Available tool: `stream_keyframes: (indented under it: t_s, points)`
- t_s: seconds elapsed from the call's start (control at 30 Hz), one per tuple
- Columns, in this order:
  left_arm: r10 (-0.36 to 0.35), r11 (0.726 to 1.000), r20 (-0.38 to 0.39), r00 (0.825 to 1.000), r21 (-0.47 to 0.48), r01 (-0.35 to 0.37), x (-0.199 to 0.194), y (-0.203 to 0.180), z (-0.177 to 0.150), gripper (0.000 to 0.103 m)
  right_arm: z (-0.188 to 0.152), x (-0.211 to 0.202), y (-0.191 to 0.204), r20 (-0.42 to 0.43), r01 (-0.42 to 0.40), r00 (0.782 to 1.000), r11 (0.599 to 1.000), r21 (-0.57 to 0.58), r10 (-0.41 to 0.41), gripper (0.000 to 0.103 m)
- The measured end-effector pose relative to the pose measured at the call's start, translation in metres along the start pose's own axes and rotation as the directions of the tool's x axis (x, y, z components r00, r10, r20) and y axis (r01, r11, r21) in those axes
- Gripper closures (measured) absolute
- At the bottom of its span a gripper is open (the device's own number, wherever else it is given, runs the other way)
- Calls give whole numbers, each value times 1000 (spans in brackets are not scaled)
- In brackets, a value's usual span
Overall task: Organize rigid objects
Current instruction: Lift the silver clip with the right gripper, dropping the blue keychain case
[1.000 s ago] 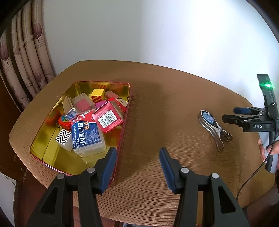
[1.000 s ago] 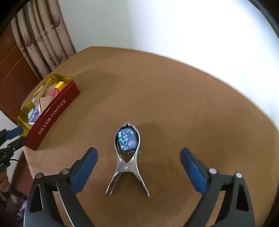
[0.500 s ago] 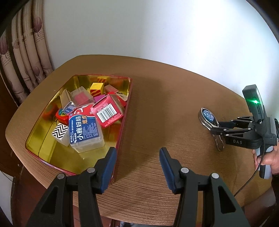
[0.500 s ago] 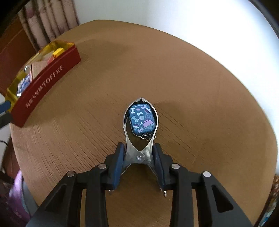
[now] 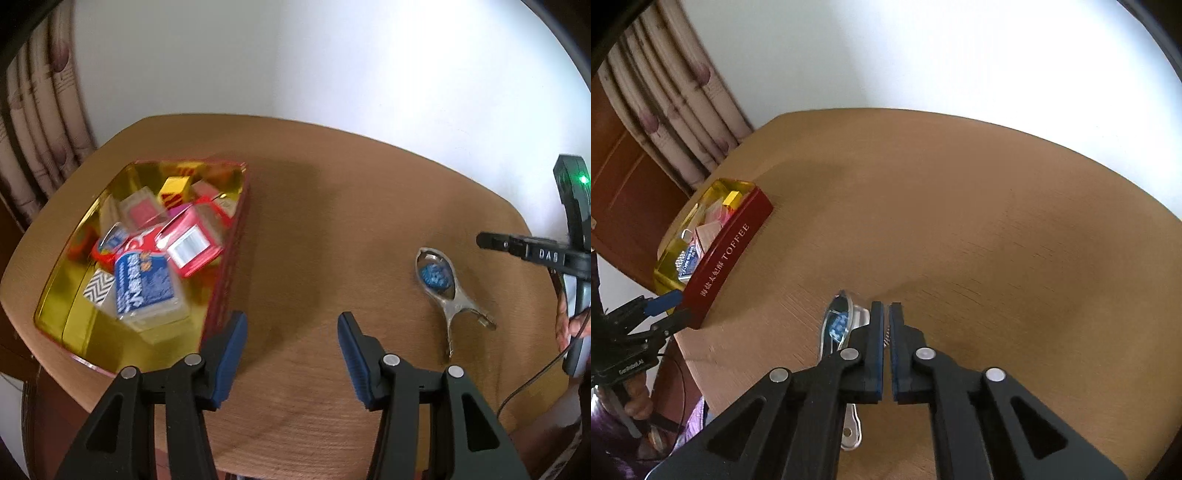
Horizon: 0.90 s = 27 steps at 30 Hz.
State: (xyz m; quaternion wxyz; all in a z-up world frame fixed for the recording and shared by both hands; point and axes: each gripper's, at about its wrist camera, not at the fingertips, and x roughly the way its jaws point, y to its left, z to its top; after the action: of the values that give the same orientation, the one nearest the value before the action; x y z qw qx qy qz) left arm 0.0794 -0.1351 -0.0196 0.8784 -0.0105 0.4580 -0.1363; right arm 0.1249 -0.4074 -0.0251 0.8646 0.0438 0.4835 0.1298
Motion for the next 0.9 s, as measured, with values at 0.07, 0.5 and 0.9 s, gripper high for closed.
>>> stream_keyframes:
  t_s: [0.07,0.5,0.9]
  points:
    - [-4,1000,-2,1000,9,4,2,-6,4,51,-5,0,2,-17,-8,1000,1000,3,8,86]
    - [-45,998,-33,998,37,46,8,-20,-3,51,-24,42,20,-160,-101,981,992,81,113,59]
    - [-25,999,11,1000,-33,25,-10,14,0,51,-16,38,77,-130,-222,965,974,47,226,84]
